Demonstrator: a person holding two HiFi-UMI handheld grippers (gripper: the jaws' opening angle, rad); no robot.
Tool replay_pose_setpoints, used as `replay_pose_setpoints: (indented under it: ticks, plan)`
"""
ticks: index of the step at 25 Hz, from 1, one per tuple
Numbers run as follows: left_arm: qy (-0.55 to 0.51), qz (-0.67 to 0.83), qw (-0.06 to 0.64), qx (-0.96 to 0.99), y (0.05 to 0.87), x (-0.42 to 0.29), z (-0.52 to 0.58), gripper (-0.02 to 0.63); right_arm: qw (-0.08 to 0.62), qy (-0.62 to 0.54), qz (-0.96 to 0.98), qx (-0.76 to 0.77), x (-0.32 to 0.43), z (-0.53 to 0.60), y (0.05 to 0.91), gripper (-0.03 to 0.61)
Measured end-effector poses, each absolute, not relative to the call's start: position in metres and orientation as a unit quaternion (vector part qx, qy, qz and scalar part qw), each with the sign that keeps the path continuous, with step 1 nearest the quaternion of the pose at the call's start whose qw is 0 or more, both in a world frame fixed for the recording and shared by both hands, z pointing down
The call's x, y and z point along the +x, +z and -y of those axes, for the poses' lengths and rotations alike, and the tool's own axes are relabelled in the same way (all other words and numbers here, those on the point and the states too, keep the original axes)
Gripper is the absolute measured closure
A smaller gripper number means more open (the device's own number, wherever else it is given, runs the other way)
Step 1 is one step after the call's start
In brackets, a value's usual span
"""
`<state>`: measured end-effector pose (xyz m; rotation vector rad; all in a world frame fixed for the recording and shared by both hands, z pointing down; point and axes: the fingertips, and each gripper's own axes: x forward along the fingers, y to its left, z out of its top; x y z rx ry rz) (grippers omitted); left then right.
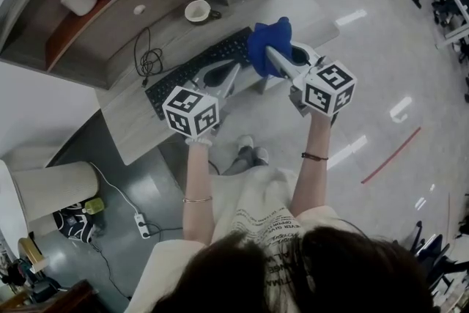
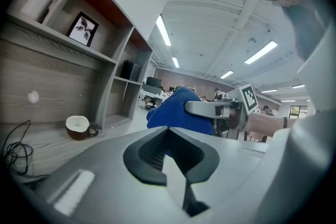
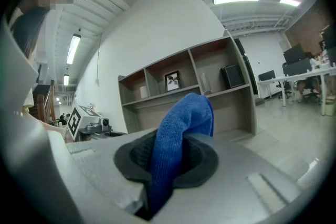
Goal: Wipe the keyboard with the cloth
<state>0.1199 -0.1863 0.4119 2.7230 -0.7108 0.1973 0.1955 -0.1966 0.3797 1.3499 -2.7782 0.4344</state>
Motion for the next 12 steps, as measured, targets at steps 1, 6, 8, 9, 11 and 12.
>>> replay_pose_setpoints:
  ticks: [1,6,8,9,11,12]
  plan:
    - [0.07,0.249,0.166,0.952,0.417,0.118,0.189,0.617,0.012,0.141,0.889,0.436,0.196,0.2,0.381,0.526]
    - [0.076,0.245,0.188,0.948,0.435,0.108,0.206,0.617,0.022,0.155,0.88,0.449,0.2,0.219,0.396,0.526]
    - [0.075,0.244,0.193,0.948,0.439,0.105,0.213,0.617,0.027,0.16,0.877,0.452,0.197,0.225,0.403,0.526]
    - [0.074,0.242,0.196,0.947,0.441,0.104,0.215,0.617,0.03,0.162,0.876,0.452,0.196,0.227,0.407,0.526]
    - [0.074,0.239,0.201,0.947,0.444,0.103,0.219,0.616,0.033,0.164,0.876,0.453,0.192,0.232,0.412,0.526]
    - [0.075,0.238,0.203,0.947,0.446,0.102,0.22,0.617,0.034,0.165,0.875,0.453,0.189,0.234,0.414,0.526]
